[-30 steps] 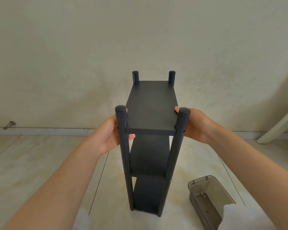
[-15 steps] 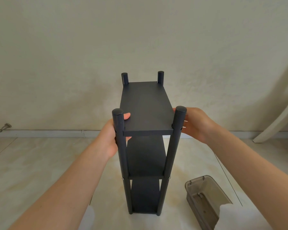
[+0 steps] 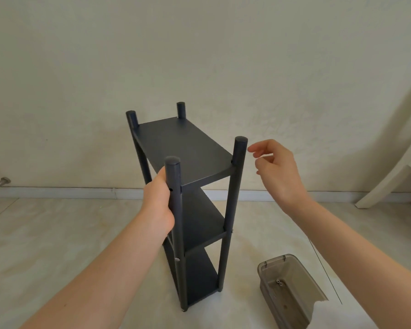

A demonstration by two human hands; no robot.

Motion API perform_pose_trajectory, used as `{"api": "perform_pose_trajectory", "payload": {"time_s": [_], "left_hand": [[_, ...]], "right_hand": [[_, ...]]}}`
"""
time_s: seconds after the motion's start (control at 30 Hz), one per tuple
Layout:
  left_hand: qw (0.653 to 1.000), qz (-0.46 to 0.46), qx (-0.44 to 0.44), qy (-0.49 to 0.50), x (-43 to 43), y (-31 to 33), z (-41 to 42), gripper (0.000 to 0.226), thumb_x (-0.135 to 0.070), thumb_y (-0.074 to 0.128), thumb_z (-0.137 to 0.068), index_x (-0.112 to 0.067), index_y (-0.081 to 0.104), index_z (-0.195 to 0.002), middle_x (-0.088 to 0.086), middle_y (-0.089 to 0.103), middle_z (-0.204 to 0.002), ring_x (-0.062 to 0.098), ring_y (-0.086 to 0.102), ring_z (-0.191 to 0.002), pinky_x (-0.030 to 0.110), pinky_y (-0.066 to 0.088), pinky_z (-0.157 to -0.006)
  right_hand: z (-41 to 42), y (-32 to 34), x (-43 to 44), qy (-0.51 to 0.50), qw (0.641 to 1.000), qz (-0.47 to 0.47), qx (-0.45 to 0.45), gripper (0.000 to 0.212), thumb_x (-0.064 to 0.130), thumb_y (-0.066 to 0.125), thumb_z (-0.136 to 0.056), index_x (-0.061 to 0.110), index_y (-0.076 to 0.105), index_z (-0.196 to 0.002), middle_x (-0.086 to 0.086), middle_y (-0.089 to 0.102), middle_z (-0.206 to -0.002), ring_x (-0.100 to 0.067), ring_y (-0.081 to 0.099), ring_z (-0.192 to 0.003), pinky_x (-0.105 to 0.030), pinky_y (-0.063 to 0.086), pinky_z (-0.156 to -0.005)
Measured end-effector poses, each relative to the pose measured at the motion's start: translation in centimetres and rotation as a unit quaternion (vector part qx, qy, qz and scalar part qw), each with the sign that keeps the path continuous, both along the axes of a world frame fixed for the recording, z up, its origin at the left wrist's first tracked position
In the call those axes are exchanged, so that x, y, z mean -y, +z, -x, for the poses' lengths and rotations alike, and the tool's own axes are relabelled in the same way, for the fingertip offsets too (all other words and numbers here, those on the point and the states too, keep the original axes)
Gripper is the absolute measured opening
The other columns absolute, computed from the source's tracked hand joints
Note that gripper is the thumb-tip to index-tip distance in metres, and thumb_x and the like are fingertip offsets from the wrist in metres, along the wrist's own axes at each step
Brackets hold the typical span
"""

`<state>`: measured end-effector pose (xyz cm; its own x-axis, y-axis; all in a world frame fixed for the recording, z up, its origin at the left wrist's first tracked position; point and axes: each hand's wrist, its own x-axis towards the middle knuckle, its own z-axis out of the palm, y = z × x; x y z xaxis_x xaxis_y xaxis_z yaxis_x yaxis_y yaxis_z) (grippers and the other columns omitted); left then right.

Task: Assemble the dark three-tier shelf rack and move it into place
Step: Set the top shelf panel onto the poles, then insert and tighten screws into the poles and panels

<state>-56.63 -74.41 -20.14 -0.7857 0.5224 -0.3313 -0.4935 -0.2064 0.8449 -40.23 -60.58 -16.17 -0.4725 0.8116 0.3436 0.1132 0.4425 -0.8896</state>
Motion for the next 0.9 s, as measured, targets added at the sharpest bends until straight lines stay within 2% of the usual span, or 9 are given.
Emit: {"api": "perform_pose_trajectory", "payload": {"time_s": [0.1,0.13,0.27,0.33,0.4,0.47,0.57,0.73,0.9], "left_hand": [[1.0,0.011,-0.006,0.019,-0.4,-0.3,-0.9,0.027,-0.049,0.07,-0.083,-0.022,0.07,-0.085,-0.001,0.071,-0.079,0.022,0.066,-0.086,0.036,0.052,-0.084],[1.0,0.013,-0.002,0.026,-0.6,-0.3,-1.3,0.029,-0.052,0.07,-0.08,-0.023,0.072,-0.085,-0.001,0.073,-0.077,0.022,0.067,-0.086,0.037,0.054,-0.084],[1.0,-0.008,0.005,0.017,-1.5,-0.5,-2.5,0.032,-0.059,0.07,-0.082,-0.027,0.072,-0.084,-0.01,0.069,-0.058,0.014,0.07,-0.068,0.028,0.049,-0.06],[0.999,-0.035,0.01,-0.018,-1.8,-0.6,-3.0,0.031,-0.057,0.071,-0.084,-0.027,0.077,-0.086,-0.008,0.073,-0.066,0.011,0.073,-0.064,0.027,0.051,-0.059],[0.997,-0.062,0.016,-0.047,-2.0,-0.6,-3.4,0.029,-0.05,0.072,-0.085,-0.025,0.081,-0.075,-0.003,0.074,-0.07,0.014,0.074,-0.063,0.028,0.056,-0.056],[0.995,-0.068,0.015,-0.072,-2.0,-0.5,-3.5,0.03,-0.044,0.07,-0.089,-0.024,0.081,-0.07,0.0,0.075,-0.071,0.017,0.075,-0.063,0.031,0.058,-0.052],[0.994,-0.049,-0.015,-0.093,-1.9,-0.3,-3.2,0.024,-0.041,0.064,-0.094,-0.022,0.079,-0.093,0.002,0.078,-0.082,0.02,0.077,-0.076,0.034,0.06,-0.063],[0.989,-0.062,-0.028,-0.129,-1.8,0.4,-2.1,0.02,-0.031,0.062,-0.097,-0.013,0.069,-0.103,0.004,0.074,-0.071,0.019,0.075,-0.068,0.03,0.059,-0.055],[0.985,-0.11,0.006,-0.136,-2.1,0.9,-1.5,0.013,-0.017,0.06,-0.098,-0.006,0.064,-0.105,0.008,0.074,-0.071,0.021,0.075,-0.066,0.032,0.059,-0.055]], "right_hand": [[0.2,0.1,1.6,0.057,0.998,-0.005,0.009,0.038,-0.004,0.045,-0.088,0.027,0.065,-0.093,0.011,0.061,-0.095,-0.005,0.056,-0.082,-0.023,0.053,-0.073],[0.4,-0.1,2.2,0.079,0.997,-0.003,0.019,0.035,-0.003,0.046,-0.09,0.027,0.065,-0.094,0.01,0.062,-0.094,-0.004,0.057,-0.079,-0.022,0.053,-0.072],[1.1,-1.2,3.9,0.129,0.983,-0.01,0.13,0.018,0.009,0.05,-0.094,0.025,0.058,-0.096,0.004,0.063,-0.1,-0.012,0.059,-0.081,-0.017,0.05,-0.061],[1.4,-2.0,4.4,0.162,0.957,-0.01,0.241,0.013,0.013,0.052,-0.093,0.021,0.053,-0.102,0.002,0.06,-0.107,-0.012,0.057,-0.091,-0.016,0.047,-0.067],[1.5,-2.8,4.9,0.222,0.928,0.026,0.297,0.022,0.017,0.058,-0.091,0.016,0.048,-0.111,-0.003,0.06,-0.111,-0.016,0.06,-0.099,-0.027,0.053,-0.08],[1.6,-3.4,5.2,0.242,0.927,0.043,0.284,0.033,0.024,0.065,-0.091,0.016,0.044,-0.116,-0.004,0.063,-0.11,-0.017,0.063,-0.099,-0.028,0.055,-0.082],[1.9,-4.0,5.2,0.218,0.945,0.029,0.241,0.039,0.034,0.065,-0.093,0.021,0.044,-0.123,0.004,0.062,-0.109,-0.013,0.063,-0.095,-0.018,0.05,-0.077],[2.9,-5.5,6.0,0.178,0.968,-0.018,0.173,0.024,0.033,0.059,-0.097,0.03,0.039,-0.112,0.025,0.051,-0.09,0.002,0.058,-0.077,-0.006,0.045,-0.061],[2.9,-5.8,5.6,0.173,0.964,-0.081,0.185,0.023,0.029,0.056,-0.099,0.03,0.034,-0.105,0.023,0.049,-0.082,0.003,0.055,-0.066,-0.002,0.044,-0.055]]}}
